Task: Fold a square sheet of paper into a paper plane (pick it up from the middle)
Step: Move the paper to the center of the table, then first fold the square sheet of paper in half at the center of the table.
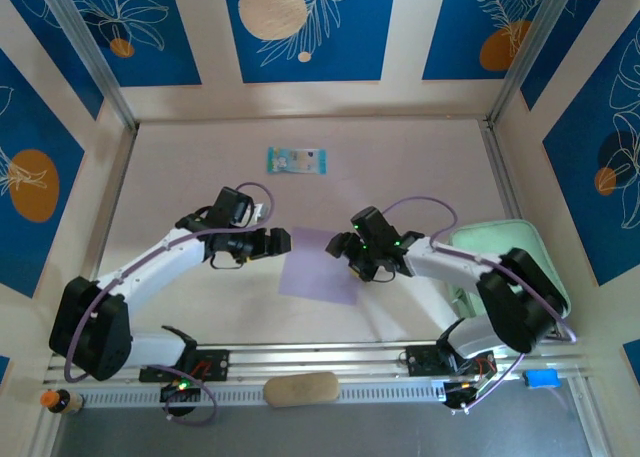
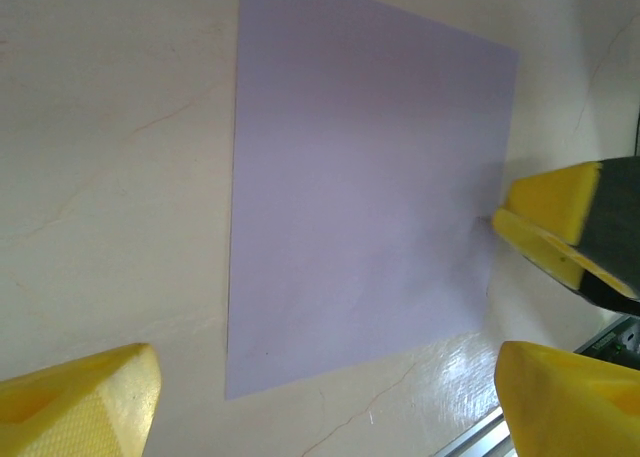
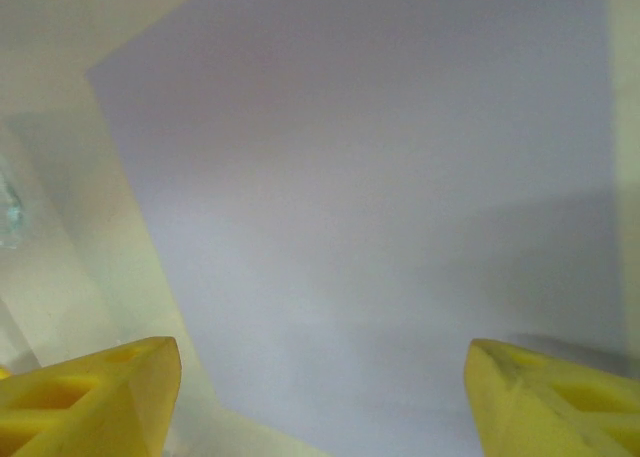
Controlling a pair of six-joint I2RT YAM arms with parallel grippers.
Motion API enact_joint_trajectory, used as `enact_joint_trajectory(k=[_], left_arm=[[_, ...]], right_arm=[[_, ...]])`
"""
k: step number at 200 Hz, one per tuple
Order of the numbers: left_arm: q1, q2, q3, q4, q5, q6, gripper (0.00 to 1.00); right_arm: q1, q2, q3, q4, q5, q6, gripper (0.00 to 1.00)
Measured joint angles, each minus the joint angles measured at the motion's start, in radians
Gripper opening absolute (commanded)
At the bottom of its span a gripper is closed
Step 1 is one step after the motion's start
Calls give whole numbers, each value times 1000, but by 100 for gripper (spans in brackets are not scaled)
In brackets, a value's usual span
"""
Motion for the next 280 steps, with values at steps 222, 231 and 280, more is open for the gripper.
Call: enact_joint_trajectory(k=[222, 231, 280], left_arm=[[-1, 18, 21, 15, -6, 26, 86], [-1, 18, 21, 13, -6, 26, 85], [-37, 50, 85, -26, -14, 27, 85]], right_arm=[[-79, -146, -31, -119, 19, -153, 79], [-79, -140, -31, -116, 13, -154, 78], [-79, -116, -46, -55, -37, -167, 78]])
